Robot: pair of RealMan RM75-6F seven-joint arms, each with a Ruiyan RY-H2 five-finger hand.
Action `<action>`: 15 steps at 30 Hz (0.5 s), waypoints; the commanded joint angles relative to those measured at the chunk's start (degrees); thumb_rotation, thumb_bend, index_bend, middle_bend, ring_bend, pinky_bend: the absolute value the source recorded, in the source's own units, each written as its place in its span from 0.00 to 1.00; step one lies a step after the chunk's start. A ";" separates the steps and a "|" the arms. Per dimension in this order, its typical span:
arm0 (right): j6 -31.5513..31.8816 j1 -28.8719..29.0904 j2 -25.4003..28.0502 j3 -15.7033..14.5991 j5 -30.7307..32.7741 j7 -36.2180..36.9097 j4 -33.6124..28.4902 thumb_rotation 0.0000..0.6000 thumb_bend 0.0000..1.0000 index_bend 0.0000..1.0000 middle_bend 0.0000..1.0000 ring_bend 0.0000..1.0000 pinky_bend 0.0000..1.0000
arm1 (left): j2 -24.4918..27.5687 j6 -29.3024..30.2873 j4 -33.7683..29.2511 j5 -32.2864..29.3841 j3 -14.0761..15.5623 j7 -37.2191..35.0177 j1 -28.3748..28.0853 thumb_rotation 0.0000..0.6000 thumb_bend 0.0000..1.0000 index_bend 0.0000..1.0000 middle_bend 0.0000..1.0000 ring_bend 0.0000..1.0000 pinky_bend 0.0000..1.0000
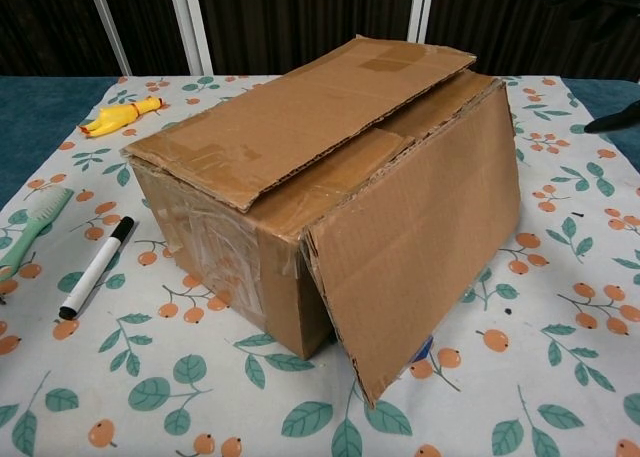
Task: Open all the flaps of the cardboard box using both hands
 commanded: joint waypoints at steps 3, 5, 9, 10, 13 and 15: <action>-0.29 1.37 -1.81 0.26 0.71 -1.33 -0.33 1.00 0.00 0.00 0.09 0.13 0.21 | -0.26 -0.12 -0.06 0.40 -0.91 0.11 0.62 1.00 0.64 0.22 0.10 0.02 0.01; -0.37 2.01 -2.69 0.23 0.86 -2.36 0.07 1.00 0.00 0.00 0.09 0.13 0.21 | -0.22 0.24 -0.23 0.85 -1.31 -0.20 1.02 1.00 0.64 0.22 0.10 0.02 0.01; -0.69 2.89 -3.79 -0.09 1.03 -3.37 -0.14 1.00 0.00 0.00 0.09 0.13 0.21 | -0.44 1.36 0.36 2.01 -2.17 -0.55 1.70 1.00 0.64 0.22 0.10 0.02 0.01; -0.84 3.18 -4.09 -0.10 1.15 -3.46 -0.18 1.00 0.00 0.00 0.09 0.13 0.21 | -0.56 1.53 0.55 2.24 -2.38 -0.71 1.85 1.00 0.64 0.22 0.10 0.02 0.01; -1.17 3.94 -4.86 0.02 1.57 -3.83 -0.25 1.00 0.00 0.00 0.09 0.13 0.21 | -0.61 1.22 0.60 2.30 -2.75 -1.18 2.18 1.00 0.64 0.22 0.10 0.02 0.01; -1.53 4.59 -5.32 0.21 2.03 -4.34 -0.25 1.00 0.00 0.00 0.09 0.13 0.21 | -0.45 0.53 0.45 2.08 -2.90 -1.10 2.32 1.00 0.64 0.21 0.10 0.02 0.01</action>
